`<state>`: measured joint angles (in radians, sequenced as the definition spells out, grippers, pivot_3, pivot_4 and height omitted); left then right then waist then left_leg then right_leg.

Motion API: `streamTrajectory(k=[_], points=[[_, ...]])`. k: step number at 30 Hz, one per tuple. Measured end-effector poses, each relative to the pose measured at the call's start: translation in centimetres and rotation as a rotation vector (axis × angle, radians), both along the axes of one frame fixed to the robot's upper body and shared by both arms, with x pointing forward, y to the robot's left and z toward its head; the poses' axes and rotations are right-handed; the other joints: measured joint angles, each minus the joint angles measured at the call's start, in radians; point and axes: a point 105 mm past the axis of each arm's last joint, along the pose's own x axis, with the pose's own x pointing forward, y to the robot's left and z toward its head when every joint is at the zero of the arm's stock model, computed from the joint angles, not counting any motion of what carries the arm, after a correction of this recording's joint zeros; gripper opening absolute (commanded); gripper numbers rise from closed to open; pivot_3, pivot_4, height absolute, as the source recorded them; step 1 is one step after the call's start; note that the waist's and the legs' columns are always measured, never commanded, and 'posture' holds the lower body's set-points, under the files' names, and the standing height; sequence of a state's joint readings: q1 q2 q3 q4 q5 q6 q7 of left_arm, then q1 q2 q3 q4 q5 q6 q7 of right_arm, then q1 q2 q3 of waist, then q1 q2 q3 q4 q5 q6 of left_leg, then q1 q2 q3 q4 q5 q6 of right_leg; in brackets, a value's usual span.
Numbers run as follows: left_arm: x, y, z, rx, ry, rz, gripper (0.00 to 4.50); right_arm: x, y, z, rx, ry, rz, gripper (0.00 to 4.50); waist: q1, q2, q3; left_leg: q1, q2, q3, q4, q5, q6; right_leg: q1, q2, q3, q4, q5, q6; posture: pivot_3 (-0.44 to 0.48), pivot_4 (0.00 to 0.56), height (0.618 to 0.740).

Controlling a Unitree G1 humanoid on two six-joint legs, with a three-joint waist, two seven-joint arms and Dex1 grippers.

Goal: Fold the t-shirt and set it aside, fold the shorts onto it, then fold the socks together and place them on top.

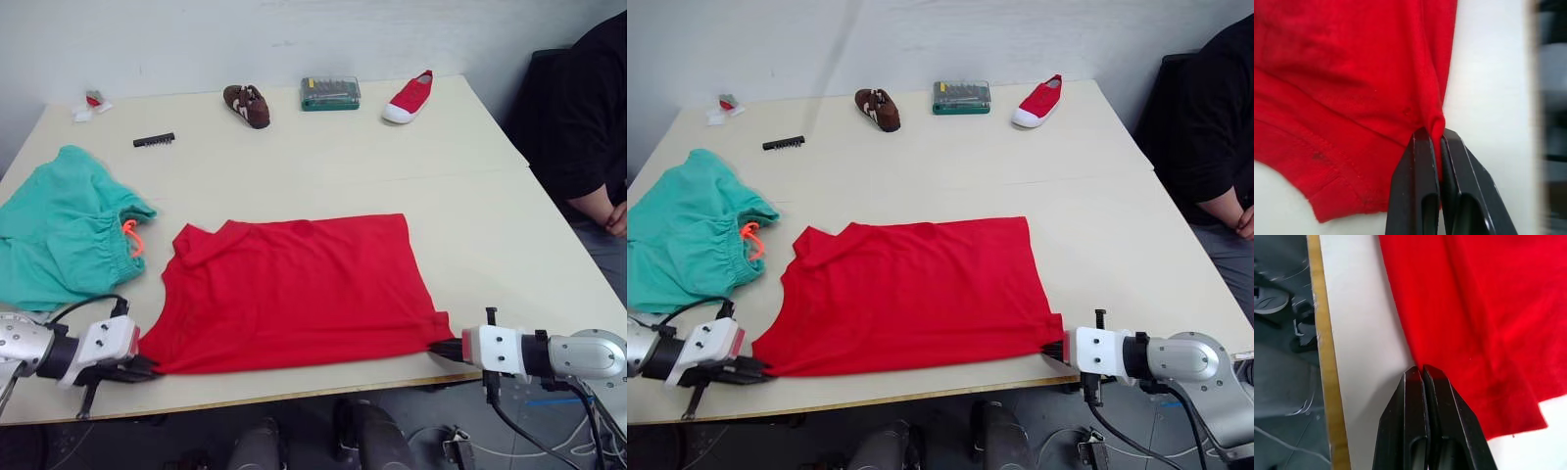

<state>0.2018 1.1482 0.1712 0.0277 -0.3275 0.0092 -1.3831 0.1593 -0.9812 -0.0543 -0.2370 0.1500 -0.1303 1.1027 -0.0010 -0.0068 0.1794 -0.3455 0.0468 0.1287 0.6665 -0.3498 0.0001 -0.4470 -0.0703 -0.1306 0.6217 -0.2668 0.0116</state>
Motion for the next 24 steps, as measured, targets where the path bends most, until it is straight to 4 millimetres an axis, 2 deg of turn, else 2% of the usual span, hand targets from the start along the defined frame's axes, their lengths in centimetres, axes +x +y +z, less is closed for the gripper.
streamTrajectory(k=[7, 12, 17, 19, 20, 24], points=[[-0.3, -1.1, -0.1, -0.007, -0.011, 0.009, 0.03, -1.2, -1.0, -0.3, 0.003, 0.074, 0.0, 0.0, 0.011, -0.002, 0.0, 0.001, -0.002, 0.001, 0.001, -0.009, 0.006, 0.002, -0.002, 0.002, -0.002, -0.001, 0.001, 0.0, 0.15, 0.74], [-1.0, -0.5, -0.2, 0.007, 0.008, 0.023, 0.03, -2.8, -0.7, -0.7, 0.028, 0.149, 0.016, 0.0, 0.018, -0.002, 0.0, 0.004, 0.0, 0.002, 0.0, -0.011, 0.007, 0.002, 0.0, 0.002, -0.001, -0.002, -0.001, 0.0, 0.15, 0.74], [-0.9, -0.4, -0.2, 0.015, 0.012, 0.022, 0.03, -2.6, -0.9, -0.7, 0.007, 0.126, 0.003, 0.0, 0.019, -0.002, 0.001, 0.006, 0.0, 0.004, 0.001, -0.01, 0.007, 0.003, 0.001, 0.005, 0.001, -0.002, -0.001, 0.0, 0.15, 0.74], [-0.8, -0.5, -0.1, 0.014, 0.013, 0.033, 0.52, -2.3, -1.1, -0.6, -0.013, 0.094, 0.0, 0.0, 0.02, -0.002, 0.001, 0.007, 0.0, 0.005, 0.001, -0.01, 0.007, 0.003, 0.001, 0.006, 0.001, -0.002, -0.001, 0.0, 0.15, 0.74], [-0.6, -0.6, 0.0, -0.004, 0.022, 0.053, 0.74, -2.1, -1.2, -0.5, -0.016, 0.084, -0.008, 0.18, 0.021, -0.002, 0.001, 0.007, 0.0, 0.006, 0.001, -0.01, 0.007, 0.003, 0.001, 0.007, 0.0, -0.002, -0.001, 0.0, 0.15, 0.74], [-0.7, -1.4, 0.8, -0.096, 0.084, 0.119, 1.97, -1.9, -1.6, -0.4, 0.003, 0.11, -0.058, 1.3, 0.022, -0.006, 0.001, 0.008, 0.0, 0.008, 0.001, -0.01, 0.007, 0.003, 0.001, 0.009, 0.002, -0.002, 0.0, 0.0, 0.15, 0.74]])
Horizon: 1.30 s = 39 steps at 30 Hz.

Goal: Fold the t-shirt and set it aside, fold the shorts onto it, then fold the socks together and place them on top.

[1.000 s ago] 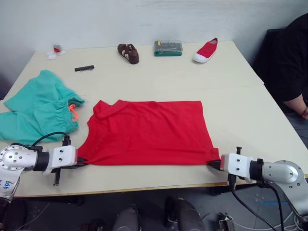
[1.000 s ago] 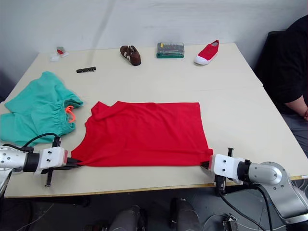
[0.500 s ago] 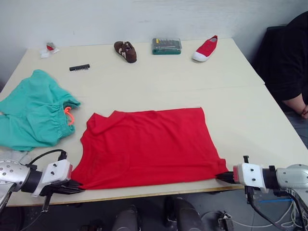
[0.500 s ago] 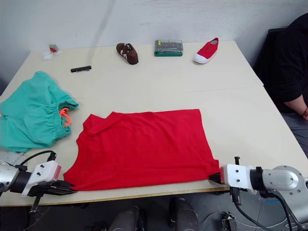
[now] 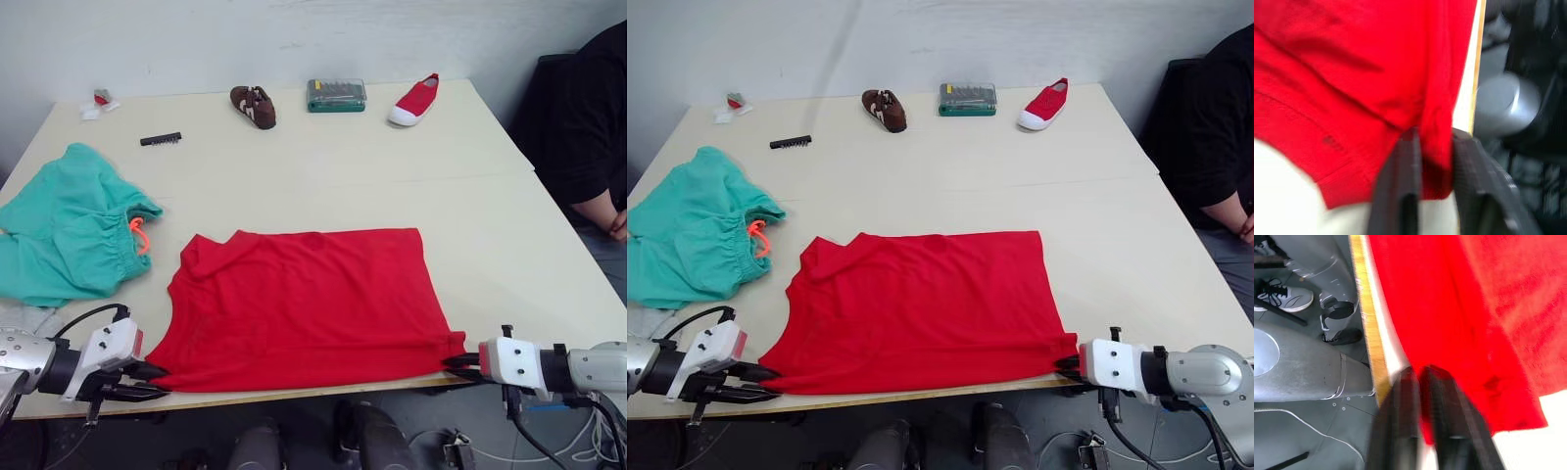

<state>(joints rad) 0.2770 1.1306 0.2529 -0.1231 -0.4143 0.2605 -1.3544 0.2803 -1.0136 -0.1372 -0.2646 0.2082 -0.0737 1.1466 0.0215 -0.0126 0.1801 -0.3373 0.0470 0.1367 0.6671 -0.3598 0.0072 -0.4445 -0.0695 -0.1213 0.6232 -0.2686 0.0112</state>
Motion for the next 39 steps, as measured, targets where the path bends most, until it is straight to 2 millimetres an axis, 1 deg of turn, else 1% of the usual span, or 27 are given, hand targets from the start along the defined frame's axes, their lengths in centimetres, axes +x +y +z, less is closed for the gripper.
streamTrajectory(k=[3, 4, 5, 7, 10, 12, 13, 14, 15, 16, 17, 18, 19, 20, 22, 23, 25, 27, 28, 30, 32, 34, 35, 36, 39], points=[[-0.1, 0.2, 0.2, -0.01, 0.022, 0.03, 2.89, -0.2, -0.4, 0.3, 0.007, 0.037, -0.022, 2.29, 0.001, 0.0, 0.0, 0.0, 0.0, 0.0, 0.0, 0.0, -0.001, 0.0, 0.0, 0.0, 0.001, 0.0, 0.0, 0.0, 0.15, 0.74], [-0.1, 0.3, 0.4, -0.015, 0.03, 0.039, 3.16, -0.2, -0.6, 0.5, 0.013, 0.059, -0.031, 2.61, 0.001, 0.0, 0.0, 0.0, 0.0, 0.0, 0.0, 0.001, -0.004, 0.0, 0.001, 0.0, 0.001, 0.0, 0.0, 0.0, 0.15, 0.74], [-0.1, 0.2, 0.8, -0.033, 0.049, 0.053, 3.46, -0.2, -0.6, 1.0, 0.04, 0.089, -0.048, 2.92, 0.0, -0.001, 0.001, 0.0, 0.0, 0.001, 0.0, 0.001, -0.004, -0.001, 0.001, 0.001, 0.001, 0.0, 0.0, 0.0, 0.15, 0.74], [0.1, 0.2, 2.2, -0.083, 0.076, 0.087, 3.46, 0.3, -0.2, 2.9, 0.133, 0.103, -0.087, 2.92, 0.0, -0.002, 0.001, 0.001, 0.0, 0.001, 0.0, 0.001, -0.004, -0.001, 0.001, 0.001, 0.002, 0.0, 0.0, 0.0, 0.15, 0.74], [1.7, -0.4, 5.9, -0.207, 0.046, 0.135, 3.46, 2.8, 0.5, 7.5, 0.322, 0.048, -0.186, 2.92, -0.002, -0.004, 0.004, 0.001, 0.0, 0.001, 0.002, 0.001, -0.002, -0.001, 0.0, 0.003, 0.002, 0.001, -0.001, 0.0, 0.15, 0.74], [2.4, -0.8, 7.6, -0.267, 0.027, 0.147, 3.46, 4.1, 0.7, 9.1, 0.406, 0.003, -0.244, 2.92, -0.002, -0.005, 0.004, 0.002, 0.0, 0.001, 0.0, 0.002, -0.003, 0.0, 0.001, 0.003, 0.003, 0.001, -0.001, 0.0, 0.15, 0.74], [2.7, -1.0, 8.0, -0.286, 0.022, 0.152, 3.46, 4.5, 0.8, 9.4, 0.437, -0.009, -0.267, 2.92, -0.001, -0.005, 0.004, 0.002, 0.0, 0.001, -0.001, 0.003, -0.004, -0.001, 0.001, 0.003, 0.003, 0.001, -0.002, 0.0, 0.15, 0.74], [3.1, -1.2, 8.5, -0.306, 0.011, 0.157, 3.46, 4.9, 1.0, 9.4, 0.463, -0.018, -0.287, 2.92, -0.001, -0.005, 0.004, 0.002, 0.0, 0.001, -0.001, 0.003, -0.005, -0.002, 0.001, 0.003, 0.004, 0.0, -0.002, 0.0, 0.15, 0.74], [3.4, -1.3, 8.9, -0.317, 0.0, 0.159, 3.46, 5.2, 1.1, 9.3, 0.473, -0.019, -0.3, 2.92, 0.0, -0.004, 0.006, -0.002, -0.001, -0.003, -0.003, 0.005, -0.008, 0.002, -0.001, 0.001, 0.004, 0.0, -0.002, 0.0, 0.15, 0.74], [3.7, -1.5, 9.3, -0.319, -0.018, 0.158, 3.46, 5.4, 1.1, 9.2, 0.481, -0.017, -0.317, 2.92, -0.009, 0.0, 0.009, -0.005, -0.01, -0.022, -0.006, 0.008, -0.004, 0.011, -0.01, -0.016, 0.001, -0.002, 0.001, 0.0, 0.15, 0.74], [4.1, -1.7, 9.5, -0.318, -0.036, 0.156, 3.46, 5.6, 1.2, 9.2, 0.485, -0.02, -0.328, 2.92, -0.018, 0.001, 0.01, -0.006, -0.017, -0.036, -0.009, 0.015, -0.007, 0.018, -0.018, -0.029, 0.0, -0.004, 0.005, 0.0, 0.15, 0.74], [4.4, -1.9, 9.6, -0.317, -0.049, 0.151, 3.46, 5.9, 1.4, 9.3, 0.493, -0.025, -0.336, 2.92, -0.027, 0.003, 0.011, -0.009, -0.025, -0.053, -0.013, 0.023, -0.006, 0.024, -0.028, -0.047, -0.001, -0.006, 0.008, 0.0, 0.15, 0.74], [4.8, -2.0, 9.4, -0.313, -0.064, 0.157, 3.46, 6.1, 1.5, 9.4, 0.497, -0.024, -0.345, 2.92, -0.03, 0.005, 0.013, -0.012, -0.031, -0.065, -0.018, 0.03, -0.005, 0.029, -0.035, -0.06, -0.003, -0.006, 0.008, 0.0, 0.15, 0.74], [5.7, -2.0, 9.4, -0.318, -0.1, 0.177, 3.46, 6.4, 1.6, 9.5, 0.51, -0.02, -0.36, 2.92, -0.027, 0.007, 0.014, -0.011, -0.033, -0.071, -0.014, 0.033, -0.004, 0.026, -0.038, -0.063, -0.003, -0.006, 0.009, 0.0, 0.15, 0.74], [7.0, -1.9, 8.9, -0.319, -0.139, 0.218, 3.46, 6.8, 2.1, 9.8, 0.543, -0.015, -0.368, 2.92, -0.007, 0.007, 0.015, -0.02, -0.033, -0.071, -0.006, 0.033, -0.004, 0.018, -0.038, -0.061, 0.001, -0.005, 0.009, 0.0, 0.15, 0.74], [8.0, -1.9, 8.5, -0.32, -0.168, 0.244, 3.46, 6.9, 2.1, 9.7, 0.548, -0.008, -0.38, 2.92, 0.006, 0.007, 0.015, -0.021, -0.033, -0.071, -0.002, 0.032, -0.003, 0.018, -0.038, -0.06, 0.001, -0.005, 0.009, 0.0, 0.15, 0.74], [9.6, -2.0, 8.0, -0.31, -0.213, 0.28, 3.46, 7.4, 2.4, 9.7, 0.547, -0.015, -0.387, 2.92, 0.017, 0.005, 0.016, -0.022, -0.034, -0.07, 0.0, 0.031, -0.001, 0.018, -0.038, -0.059, -0.001, -0.001, 0.009, 0.0, 0.15, 0.74], [11.1, -2.2, 8.1, -0.3, -0.266, 0.291, 3.46, 8.1, 2.4, 9.6, 0.546, -0.034, -0.406, 2.92, 0.02, 0.003, 0.017, -0.022, -0.034, -0.068, 0.0, 0.032, 0.001, 0.018, -0.038, -0.056, -0.003, 0.003, 0.01, 0.0, 0.15, 0.74], [11.7, -2.4, 8.2, -0.292, -0.294, 0.292, 3.46, 8.5, 2.4, 9.6, 0.547, -0.045, -0.416, 2.92, 0.02, 0.002, 0.018, -0.022, -0.034, -0.067, 0.0, 0.031, 0.005, 0.018, -0.038, -0.055, -0.004, 0.005, 0.011, 0.0, 0.15, 0.74], [13.6, -3.1, 8.8, -0.302, -0.362, 0.299, 3.46, 9.7, 2.6, 9.2, 0.539, -0.061, -0.448, 2.92, 0.021, 0.001, 0.019, -0.022, -0.034, -0.065, 0.001, 0.032, 0.008, 0.018, -0.038, -0.054, -0.004, 0.008, 0.011, 0.0, 0.15, 0.74], [15.3, -3.8, 8.8, -0.3, -0.391, 0.3, 3.8, 10.9, 2.8, 8.7, 0.527, -0.073, -0.471, 3.29, 0.021, 0.0, 0.019, -0.021, -0.034, -0.063, 0.001, 0.034, 0.008, 0.018, -0.038, -0.053, -0.004, 0.01, 0.01, 0.0, 0.15, 0.74], [16.4, -4.6, 8.4, -0.283, -0.397, 0.287, 4.31, 12.2, 3.0, 8.4, 0.511, -0.087, -0.496, 3.84, 0.02, 0.0, 0.02, -0.021, -0.034, -0.061, 0.001, 0.037, 0.003, 0.017, -0.038, -0.052, -0.003, 0.011, 0.009, 0.0, 0.15, 0.74], [17.0, -5.2, 8.1, -0.275, -0.395, 0.274, 4.5, 12.9, 3.1, 8.1, 0.5, -0.09, -0.513, 4.23, 0.017, -0.001, 0.02, -0.021, -0.033, -0.059, 0.0, 0.038, 0.002, 0.016, -0.038, -0.051, -0.002, 0.011, 0.009, 0.0, 0.15, 0.74], [17.4, -5.7, 7.8, -0.267, -0.395, 0.262, 4.5, 13.3, 3.3, 7.8, 0.489, -0.094, -0.524, 4.47, 0.013, -0.001, 0.02, -0.021, -0.033, -0.059, 0.0, 0.038, 0.002, 0.015, -0.038, -0.051, -0.002, 0.011, 0.009, 0.0, 0.15, 0.74], [18.7, -6.7, 7.1, -0.258, -0.397, 0.254, 4.5, 14.5, 3.7, 6.9, 0.466, -0.096, -0.553, 4.47, 0.002, -0.001, 0.02, -0.022, -0.033, -0.057, 0.0, 0.039, 0.002, 0.015, -0.037, -0.051, 0.0, 0.011, 0.009, 0.0, 0.15, 0.74]])
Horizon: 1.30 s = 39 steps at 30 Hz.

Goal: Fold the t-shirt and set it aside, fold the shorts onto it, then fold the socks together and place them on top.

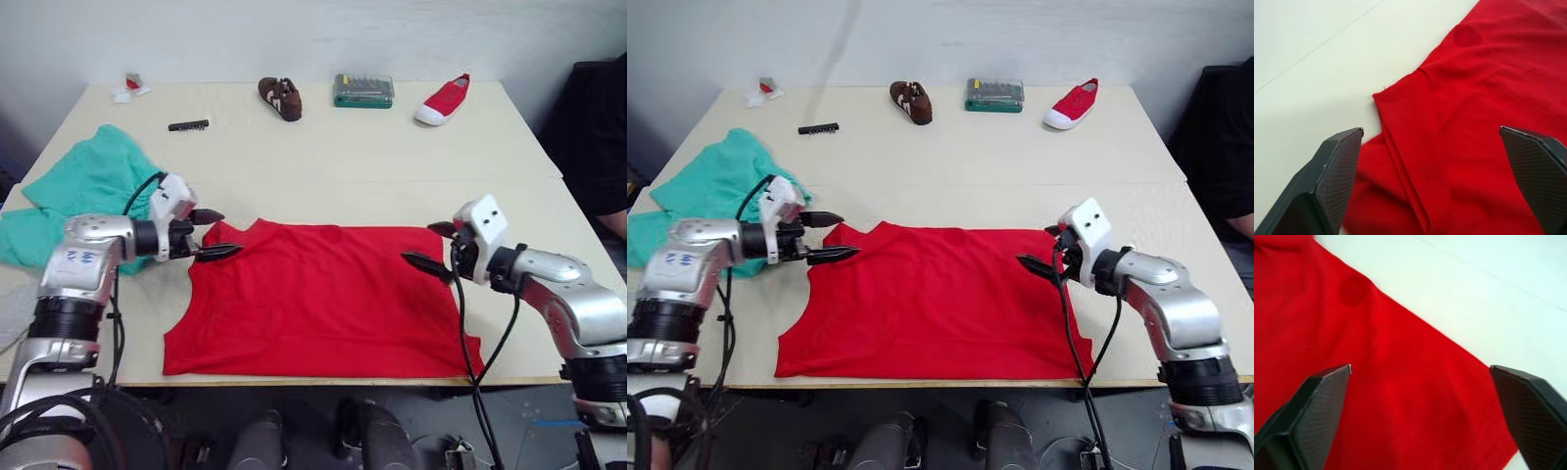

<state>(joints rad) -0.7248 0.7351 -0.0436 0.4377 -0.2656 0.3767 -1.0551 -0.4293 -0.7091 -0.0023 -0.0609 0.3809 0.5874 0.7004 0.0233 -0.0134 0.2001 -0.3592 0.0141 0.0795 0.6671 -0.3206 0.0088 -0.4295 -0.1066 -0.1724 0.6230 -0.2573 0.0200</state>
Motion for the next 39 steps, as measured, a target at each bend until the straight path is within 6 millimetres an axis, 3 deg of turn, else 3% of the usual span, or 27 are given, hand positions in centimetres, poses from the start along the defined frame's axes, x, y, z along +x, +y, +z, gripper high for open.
streamTrajectory(k=[5, 8, 13, 18, 22, 28, 31, 37, 39], points=[[0.9, -3.4, 0.3, -0.04, -0.045, -0.088, 4.5, 1.5, 2.5, -0.5, 0.021, -0.017, 0.016, 4.47, -0.01, 0.0, 0.0, 0.0, 0.0, 0.002, 0.0, 0.0, 0.0, 0.0, 0.001, 0.002, 0.0, 0.0, 0.0, 0.0, 0.15, 0.74], [1.0, -3.8, -0.4, 0.0, -0.04, -0.096, 4.5, 1.6, 3.3, -0.7, 0.015, -0.024, 0.03, 4.47, -0.012, 0.0, 0.0, 0.0, 0.001, 0.002, 0.0, 0.0, 0.0, 0.0, 0.002, 0.003, -0.001, 0.0, 0.0, 0.0, 0.15, 0.74], [2.1, -1.4, -1.6, 0.079, -0.008, 0.017, 4.5, 0.9, 4.3, 0.2, 0.011, -0.055, 0.088, 4.47, -0.018, -0.001, 0.0, 0.001, 0.001, 0.002, 0.001, 0.0, 0.001, 0.0, 0.002, 0.004, -0.001, 0.001, 0.001, 0.0, 0.15, 0.74], [1.6, 1.1, -1.9, 0.115, 0.057, 0.055, 4.5, -2.5, 7.2, 1.2, 0.076, -0.065, 0.307, 4.47, -0.023, -0.001, 0.0, 0.001, 0.002, 0.002, 0.0, 0.0, 0.0, 0.0, 0.003, 0.004, 0.0, 0.001, 0.001, 0.0, 0.15, 0.74], [1.2, 1.6, -2.0, 0.098, 0.108, 0.06, 4.5, -4.7, 8.6, 1.6, 0.119, -0.043, 0.424, 4.47, -0.023, -0.001, 0.0, 0.001, 0.001, 0.002, 0.001, -0.001, 0.002, 0.0, 0.003, 0.006, 0.0, 0.001, 0.001, 0.0, 0.15, 0.74], [2.0, 0.8, -1.9, 0.041, 0.158, 0.077, 4.5, -5.2, 9.1, 1.7, 0.121, -0.037, 0.448, 4.47, -0.02, -0.003, 0.001, 0.001, 0.001, 0.003, 0.002, -0.002, 0.003, 0.0, 0.003, 0.007, -0.001, 0.001, 0.002, 0.0, 0.15, 0.74], [2.4, 0.5, -1.9, 0.029, 0.182, 0.078, 3.89, -5.1, 9.0, 1.7, 0.119, -0.038, 0.442, 4.5, -0.02, -0.003, 0.002, 0.001, 0.001, 0.003, 0.001, -0.001, 0.003, 0.0, 0.003, 0.007, 0.0, 0.001, 0.002, 0.0, 0.15, 0.74], [2.9, -0.4, -2.1, -0.004, 0.236, 0.073, 2.01, -5.0, 8.9, 1.6, 0.119, -0.036, 0.428, 4.5, -0.023, -0.005, 0.003, 0.001, 0.001, 0.005, 0.001, -0.002, 0.003, -0.001, 0.004, 0.007, 0.0, 0.001, 0.002, 0.0, 0.15, 0.74], [3.4, -0.9, -1.4, -0.03, 0.244, 0.081, 2.01, -5.1, 8.8, 1.2, 0.12, -0.028, 0.42, 4.5, -0.022, -0.005, 0.003, 0.001, 0.001, 0.005, 0.001, -0.002, 0.003, -0.001, 0.003, 0.008, 0.0, 0.001, 0.002, 0.0, 0.15, 0.74]])
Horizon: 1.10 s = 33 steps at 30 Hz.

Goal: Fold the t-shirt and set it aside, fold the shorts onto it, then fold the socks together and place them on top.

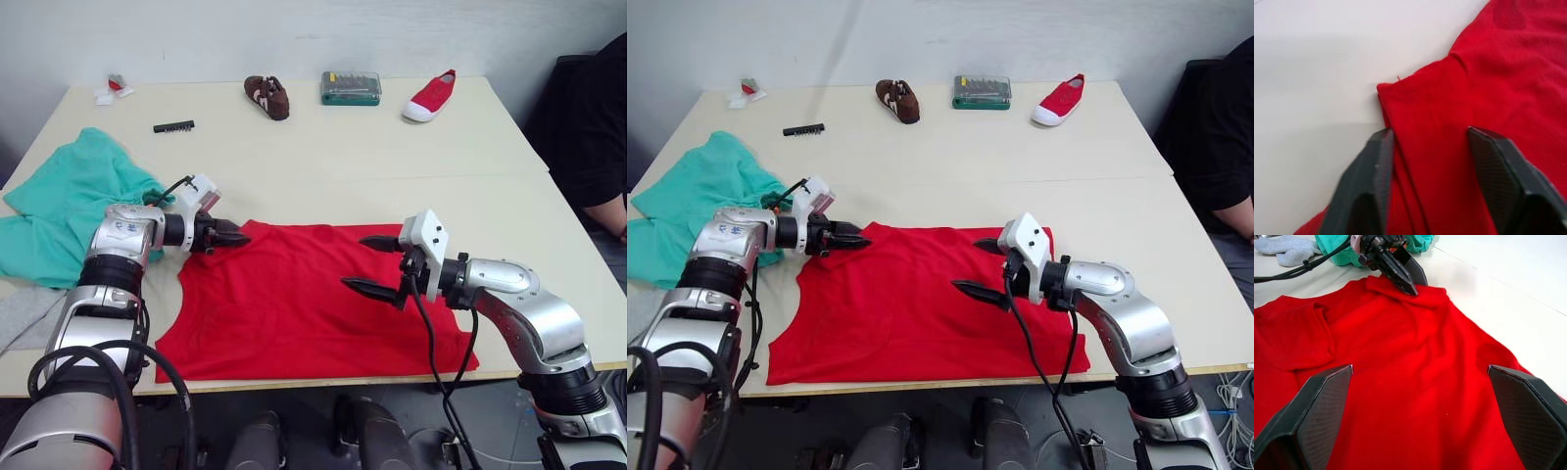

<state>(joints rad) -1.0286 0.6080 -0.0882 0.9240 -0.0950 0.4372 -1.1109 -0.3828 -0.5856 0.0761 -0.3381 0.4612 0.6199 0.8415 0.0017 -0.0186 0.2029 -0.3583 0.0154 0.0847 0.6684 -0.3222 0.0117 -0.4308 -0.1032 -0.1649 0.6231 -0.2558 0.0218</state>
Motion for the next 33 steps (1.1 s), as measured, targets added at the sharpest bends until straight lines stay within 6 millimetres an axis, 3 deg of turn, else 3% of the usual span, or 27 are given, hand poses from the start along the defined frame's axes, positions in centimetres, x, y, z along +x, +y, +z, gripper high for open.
streamTrajectory(k=[6, 13, 19, 22, 26, 33], points=[[1.4, -0.8, 1.4, -0.03, -0.013, 0.049, 2.01, -0.2, 0.0, -0.3, -0.003, -0.002, -0.008, 4.5, -0.001, -0.001, 0.0, 0.0, 0.0, 0.002, 0.0, -0.001, 0.001, 0.0, 0.0, 0.002, -0.001, 0.001, 0.002, 0.0, 0.15, 0.74], [2.0, -1.5, -0.7, 0.03, 0.006, 0.079, 2.01, -0.2, -0.1, -0.8, 0.004, 0.008, -0.032, 4.5, -0.002, -0.001, 0.001, 0.0, 0.0, 0.004, 0.0, -0.001, 0.001, -0.002, 0.0, 0.003, 0.0, 0.001, 0.002, 0.0, 0.15, 0.74], [2.2, -1.4, -0.8, 0.06, 0.001, 0.085, 2.01, -0.2, -0.3, -1.0, 0.004, 0.011, -0.051, 4.5, -0.002, -0.001, 0.001, 0.001, 0.0, 0.005, 0.0, -0.001, 0.001, -0.002, 0.0, 0.004, -0.001, 0.002, 0.002, 0.0, 0.15, 0.74], [2.1, -1.5, -0.8, 0.051, 0.005, 0.081, 1.44, 0.0, -0.5, -1.0, 0.002, 0.003, -0.068, 4.5, -0.002, -0.001, 0.001, 0.001, 0.0, 0.005, 0.0, -0.001, 0.001, -0.002, 0.0, 0.005, -0.001, 0.002, 0.002, 0.0, 0.15, 0.74], [2.0, -1.8, -0.8, 0.022, 0.016, 0.07, 0.13, 0.5, -1.1, -0.7, -0.004, -0.023, -0.109, 4.5, -0.001, -0.002, 0.001, 0.001, 0.0, 0.006, 0.0, -0.001, 0.001, -0.002, 0.0, 0.005, -0.001, 0.002, 0.002, 0.0, 0.15, 0.74], [2.1, -1.9, -0.2, -0.011, -0.011, 0.064, 0.05, 3.3, -4.4, -0.8, -0.087, -0.047, -0.268, 4.5, -0.003, -0.002, 0.001, 0.0, 0.0, 0.007, 0.0, -0.001, 0.001, -0.003, 0.0, 0.005, -0.001, 0.003, 0.002, 0.0, 0.15, 0.74]])
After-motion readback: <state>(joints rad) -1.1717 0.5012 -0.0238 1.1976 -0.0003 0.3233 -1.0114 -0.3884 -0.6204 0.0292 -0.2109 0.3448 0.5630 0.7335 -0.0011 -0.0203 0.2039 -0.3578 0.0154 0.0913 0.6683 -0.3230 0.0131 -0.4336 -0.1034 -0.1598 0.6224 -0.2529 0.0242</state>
